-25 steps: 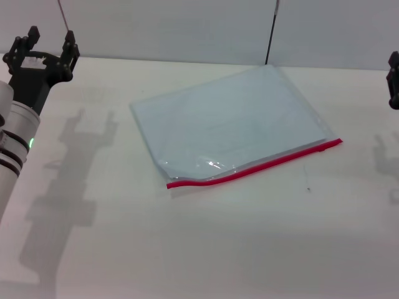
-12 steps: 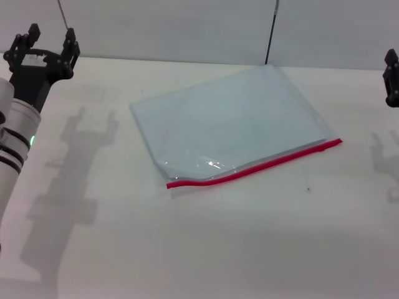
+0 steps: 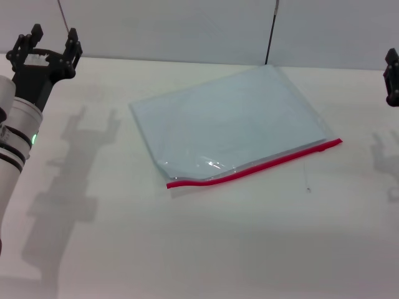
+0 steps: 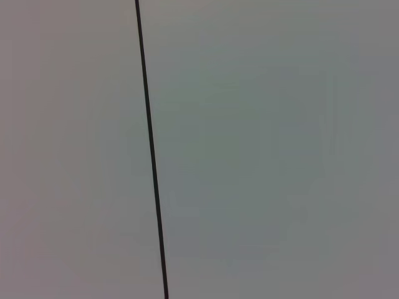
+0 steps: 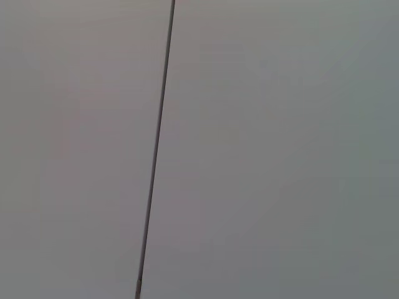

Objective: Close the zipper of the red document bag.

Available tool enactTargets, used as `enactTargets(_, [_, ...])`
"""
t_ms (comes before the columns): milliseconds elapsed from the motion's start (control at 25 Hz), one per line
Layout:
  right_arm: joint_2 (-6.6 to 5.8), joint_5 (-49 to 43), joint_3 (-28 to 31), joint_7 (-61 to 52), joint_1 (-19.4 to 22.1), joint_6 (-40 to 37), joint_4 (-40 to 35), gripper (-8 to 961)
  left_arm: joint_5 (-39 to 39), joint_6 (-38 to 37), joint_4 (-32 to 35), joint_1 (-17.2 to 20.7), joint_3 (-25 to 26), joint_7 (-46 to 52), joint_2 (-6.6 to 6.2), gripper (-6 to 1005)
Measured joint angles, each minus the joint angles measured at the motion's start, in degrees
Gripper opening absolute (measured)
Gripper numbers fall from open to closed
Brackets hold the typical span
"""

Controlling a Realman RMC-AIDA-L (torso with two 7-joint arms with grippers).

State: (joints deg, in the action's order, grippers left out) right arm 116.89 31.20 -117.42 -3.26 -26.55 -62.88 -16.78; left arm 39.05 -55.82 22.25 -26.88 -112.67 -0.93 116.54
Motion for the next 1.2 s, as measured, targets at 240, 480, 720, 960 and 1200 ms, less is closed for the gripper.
enactTargets(240, [0.00, 0.00, 0.00, 0.01, -0.05, 0.04, 0.00, 347, 0.05, 0.10, -0.02, -0.01, 0.04, 0.03, 0.00, 664])
enactTargets(480, [0.00, 0.00, 0.00, 0.01, -0.17, 0.05, -0.01, 347, 0.07, 0.17, -0.02, -0.01, 0.02, 0.05, 0.00, 663])
enactTargets(720, [0.07, 0.00, 0.00, -0.70, -0.17, 0.05, -0.19, 347, 0.07, 0.19, -0.02, -0.01, -0.29, 0.05, 0.00, 663])
enactTargets(960, [0.24, 0.00, 0.00, -0.73, -0.13, 0.01, -0.29, 347, 0.07, 0.26, -1.27, -0.47, -0.35, 0.05, 0.00, 663])
enactTargets(1200, [0.19, 0.00, 0.10, -0.76, -0.09, -0.03, -0.23, 347, 0.07, 0.35, -1.48, -0.63, -0.35, 0.05, 0.00, 663])
